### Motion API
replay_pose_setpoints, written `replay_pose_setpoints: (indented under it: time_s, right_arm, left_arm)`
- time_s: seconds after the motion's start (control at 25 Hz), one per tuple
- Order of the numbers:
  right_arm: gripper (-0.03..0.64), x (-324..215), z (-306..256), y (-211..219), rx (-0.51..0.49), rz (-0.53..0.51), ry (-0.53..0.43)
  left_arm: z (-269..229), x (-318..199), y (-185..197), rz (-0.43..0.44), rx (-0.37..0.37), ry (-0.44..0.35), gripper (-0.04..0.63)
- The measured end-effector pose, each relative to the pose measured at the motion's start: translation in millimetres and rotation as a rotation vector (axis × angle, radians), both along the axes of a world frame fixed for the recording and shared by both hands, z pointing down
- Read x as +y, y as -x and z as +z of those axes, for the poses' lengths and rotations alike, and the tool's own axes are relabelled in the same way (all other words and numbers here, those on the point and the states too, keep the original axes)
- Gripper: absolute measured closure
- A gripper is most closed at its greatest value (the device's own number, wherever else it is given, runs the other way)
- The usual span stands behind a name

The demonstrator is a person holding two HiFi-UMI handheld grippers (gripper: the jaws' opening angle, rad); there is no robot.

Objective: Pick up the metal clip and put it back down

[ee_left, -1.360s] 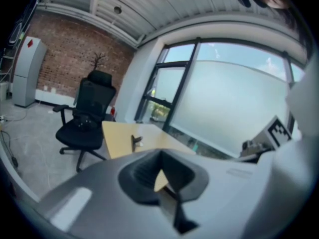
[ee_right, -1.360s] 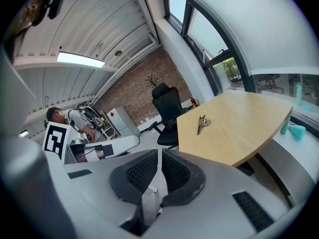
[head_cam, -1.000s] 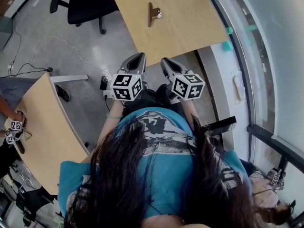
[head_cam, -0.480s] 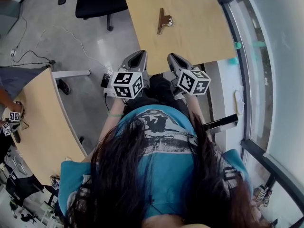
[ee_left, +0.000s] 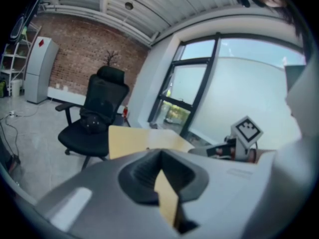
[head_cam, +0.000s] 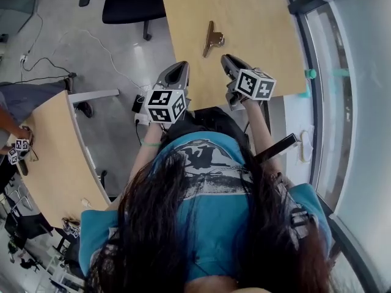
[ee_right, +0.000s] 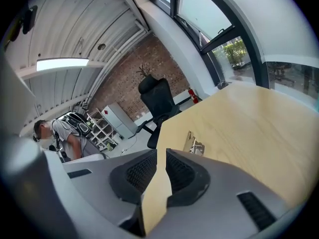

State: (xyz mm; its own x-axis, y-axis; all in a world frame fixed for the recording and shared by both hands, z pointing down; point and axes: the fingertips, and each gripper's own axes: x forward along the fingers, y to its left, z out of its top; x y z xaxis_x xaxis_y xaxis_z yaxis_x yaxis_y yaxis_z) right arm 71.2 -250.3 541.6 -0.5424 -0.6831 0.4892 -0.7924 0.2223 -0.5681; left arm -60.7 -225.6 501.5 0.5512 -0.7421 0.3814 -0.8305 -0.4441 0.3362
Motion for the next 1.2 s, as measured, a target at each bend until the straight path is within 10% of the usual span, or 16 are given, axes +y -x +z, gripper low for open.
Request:
replay_pose_setpoints:
  time_s: [0.36,1.2]
  right_arm:
    - [0.482,-64,60,-18,-0.018,-0.119,0.144]
    - [0.517,-124,141,8,-0.039,-0.070,0.380]
  left_arm:
    - [16,-50,-19,-0.041,-0.042,0.028,0.592]
    - [39,-62,-17,-0.064,-0.081,0.091,0.592]
